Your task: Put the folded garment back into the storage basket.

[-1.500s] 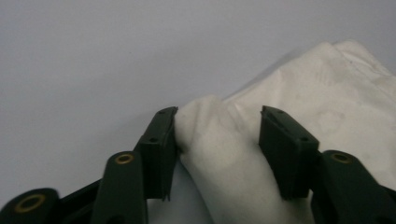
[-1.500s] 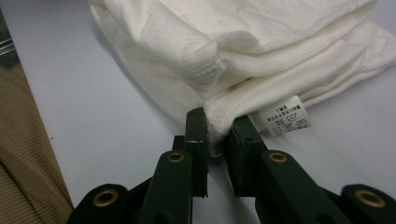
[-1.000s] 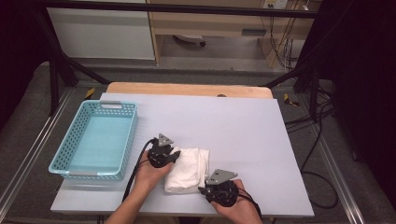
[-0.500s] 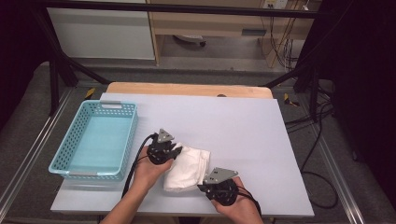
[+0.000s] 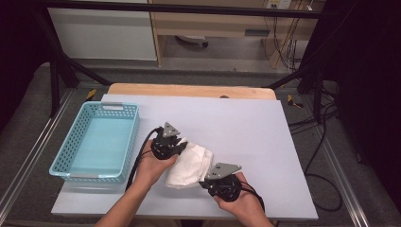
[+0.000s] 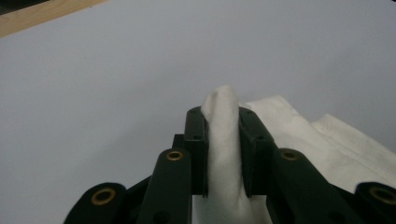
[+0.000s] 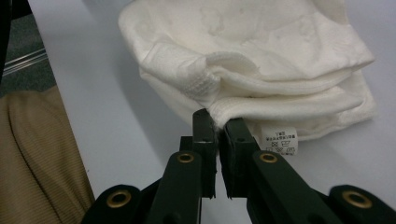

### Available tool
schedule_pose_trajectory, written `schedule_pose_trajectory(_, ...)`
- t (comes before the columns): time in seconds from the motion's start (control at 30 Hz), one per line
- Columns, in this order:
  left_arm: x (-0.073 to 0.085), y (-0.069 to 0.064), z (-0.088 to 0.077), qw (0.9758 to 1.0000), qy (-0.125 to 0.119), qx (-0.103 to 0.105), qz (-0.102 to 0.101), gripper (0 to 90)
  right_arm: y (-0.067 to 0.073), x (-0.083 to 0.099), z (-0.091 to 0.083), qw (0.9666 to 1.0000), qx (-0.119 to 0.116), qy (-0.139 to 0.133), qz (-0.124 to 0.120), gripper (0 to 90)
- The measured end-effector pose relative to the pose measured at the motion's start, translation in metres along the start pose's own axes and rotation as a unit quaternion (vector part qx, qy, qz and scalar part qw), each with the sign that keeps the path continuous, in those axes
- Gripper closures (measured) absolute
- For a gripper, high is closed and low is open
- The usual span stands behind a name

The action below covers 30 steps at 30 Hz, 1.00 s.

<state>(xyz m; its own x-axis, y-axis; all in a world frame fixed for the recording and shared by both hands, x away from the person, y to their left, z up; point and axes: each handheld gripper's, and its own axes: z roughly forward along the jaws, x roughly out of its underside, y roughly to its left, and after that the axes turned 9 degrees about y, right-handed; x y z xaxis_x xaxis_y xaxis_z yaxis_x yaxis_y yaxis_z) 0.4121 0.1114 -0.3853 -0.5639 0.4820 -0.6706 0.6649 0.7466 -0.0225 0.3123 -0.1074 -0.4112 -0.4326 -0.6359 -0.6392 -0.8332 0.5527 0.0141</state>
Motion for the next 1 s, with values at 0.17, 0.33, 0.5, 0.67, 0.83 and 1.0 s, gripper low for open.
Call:
schedule_pose_trajectory(0.17, -0.007, 0.001, -0.005, 1.0000, -0.002, -0.005, 0.007, 76.2, -0.003, -0.005, -0.001, 1.0000, -0.006, -0.004, 0.002, 85.9)
schedule_pose_trajectory(0.33, -0.014, 0.002, -0.010, 0.9999, -0.003, -0.007, 0.010, 76.3, -0.007, -0.007, 0.002, 0.9999, -0.013, -0.006, 0.009, 86.0)
schedule_pose_trajectory(0.5, -0.022, 0.002, -0.016, 0.9997, -0.009, -0.012, 0.019, 76.3, -0.009, -0.013, -0.001, 0.9998, -0.015, -0.008, 0.007, 86.1)
schedule_pose_trajectory(0.67, -0.030, 0.004, -0.022, 0.9994, -0.012, -0.018, 0.026, 76.3, -0.013, -0.020, -0.004, 0.9998, -0.017, -0.012, 0.006, 86.1)
schedule_pose_trajectory(0.83, -0.037, 0.006, -0.028, 0.9990, -0.015, -0.024, 0.035, 76.3, -0.018, -0.027, -0.005, 0.9997, -0.022, -0.013, 0.006, 86.1)
schedule_pose_trajectory(1.0, -0.041, 0.011, -0.031, 0.9989, -0.019, -0.028, 0.033, 76.3, -0.021, -0.035, -0.003, 0.9996, -0.024, -0.013, 0.003, 86.1)
